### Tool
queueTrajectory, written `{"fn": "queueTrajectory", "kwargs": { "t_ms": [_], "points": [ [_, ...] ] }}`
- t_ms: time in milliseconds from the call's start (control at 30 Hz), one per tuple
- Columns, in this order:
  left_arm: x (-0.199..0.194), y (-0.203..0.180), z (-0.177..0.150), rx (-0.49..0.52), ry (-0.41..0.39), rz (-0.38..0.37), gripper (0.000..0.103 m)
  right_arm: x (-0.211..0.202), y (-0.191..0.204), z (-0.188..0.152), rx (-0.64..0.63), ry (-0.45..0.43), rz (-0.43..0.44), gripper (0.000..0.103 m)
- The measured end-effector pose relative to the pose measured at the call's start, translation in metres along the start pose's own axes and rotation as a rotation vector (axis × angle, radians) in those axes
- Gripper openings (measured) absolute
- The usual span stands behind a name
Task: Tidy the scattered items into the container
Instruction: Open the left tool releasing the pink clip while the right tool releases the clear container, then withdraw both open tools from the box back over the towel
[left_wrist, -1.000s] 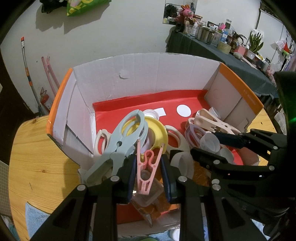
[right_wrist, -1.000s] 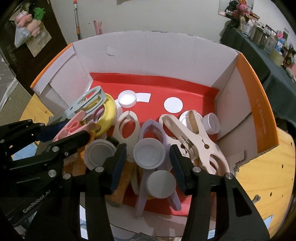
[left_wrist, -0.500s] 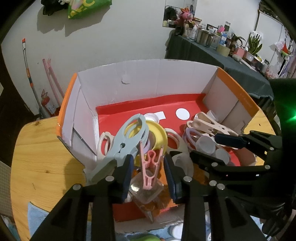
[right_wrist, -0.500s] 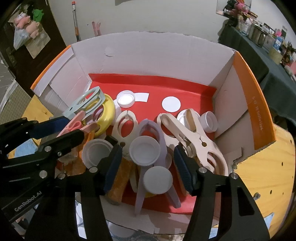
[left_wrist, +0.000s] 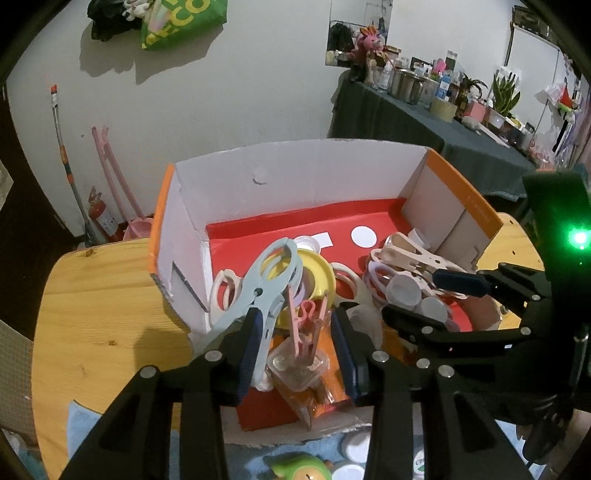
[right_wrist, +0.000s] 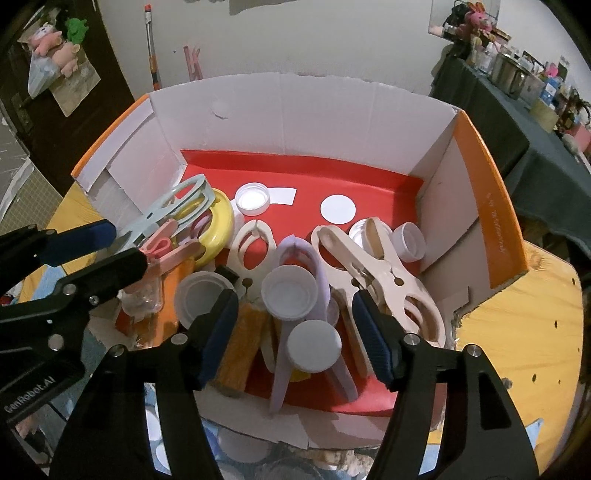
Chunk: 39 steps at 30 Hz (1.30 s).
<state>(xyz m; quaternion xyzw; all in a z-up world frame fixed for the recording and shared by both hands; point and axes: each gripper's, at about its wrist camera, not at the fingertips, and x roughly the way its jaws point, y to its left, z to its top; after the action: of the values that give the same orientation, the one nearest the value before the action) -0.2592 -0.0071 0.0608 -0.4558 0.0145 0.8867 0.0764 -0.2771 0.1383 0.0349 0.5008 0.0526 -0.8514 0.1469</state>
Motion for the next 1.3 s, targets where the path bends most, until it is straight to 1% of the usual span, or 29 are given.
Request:
{"fn": "queueTrajectory", "kwargs": {
  "t_ms": [200, 233, 300, 367, 433, 467, 567, 600, 700, 800, 933, 1067, 1167, 1200, 1300],
  "points": [
    [-0.027, 0.000, -0.005, 0.004, -0.037, -0.011, 0.043, -0.015, 0.005, -0.004, -0.005, -0.023, -0.006, 0.064],
    [-0.031, 0.000, -0.006, 0.008, -0.044, -0.011, 0.044, -0.019, 0.006, -0.006, -0.008, -0.032, -0.009, 0.064],
    [-0.045, -0.002, -0.009, 0.020, -0.071, -0.011, 0.049, -0.028, 0.010, -0.009, -0.012, -0.047, -0.013, 0.070],
    [-0.060, -0.004, -0.012, 0.032, -0.098, -0.004, 0.050, -0.038, 0.014, -0.012, -0.020, -0.065, -0.023, 0.070],
    [-0.072, -0.005, -0.015, 0.039, -0.116, -0.010, 0.054, -0.047, 0.017, -0.015, -0.023, -0.078, -0.025, 0.070],
    [-0.077, -0.006, -0.017, 0.042, -0.121, -0.015, 0.057, -0.053, 0.019, -0.018, -0.024, -0.087, -0.021, 0.070],
    [-0.090, -0.006, -0.023, 0.052, -0.138, -0.010, 0.060, -0.070, 0.025, -0.025, -0.035, -0.112, -0.029, 0.070],
    [-0.094, -0.006, -0.026, 0.055, -0.141, -0.011, 0.063, -0.075, 0.027, -0.027, -0.040, -0.120, -0.037, 0.070],
    [-0.103, -0.005, -0.036, 0.057, -0.150, -0.023, 0.065, -0.093, 0.031, -0.038, -0.046, -0.146, -0.040, 0.072],
    [-0.108, -0.006, -0.047, 0.063, -0.144, -0.029, 0.065, -0.108, 0.033, -0.052, -0.038, -0.163, -0.024, 0.075],
    [-0.110, -0.010, -0.062, 0.083, -0.133, -0.040, 0.065, -0.121, 0.033, -0.071, -0.034, -0.179, -0.024, 0.076],
    [-0.108, -0.012, -0.076, 0.115, -0.124, -0.057, 0.072, -0.128, 0.031, -0.095, -0.013, -0.184, -0.015, 0.077],
    [-0.103, -0.014, -0.086, 0.180, -0.112, -0.090, 0.073, -0.133, 0.029, -0.112, 0.000, -0.185, 0.004, 0.083],
    [-0.100, -0.015, -0.090, 0.210, -0.104, -0.087, 0.073, -0.135, 0.028, -0.118, 0.005, -0.185, 0.008, 0.084],
    [-0.093, -0.013, -0.098, 0.253, -0.089, -0.072, 0.073, -0.139, 0.025, -0.137, 0.021, -0.184, 0.005, 0.084]
  ]
}}
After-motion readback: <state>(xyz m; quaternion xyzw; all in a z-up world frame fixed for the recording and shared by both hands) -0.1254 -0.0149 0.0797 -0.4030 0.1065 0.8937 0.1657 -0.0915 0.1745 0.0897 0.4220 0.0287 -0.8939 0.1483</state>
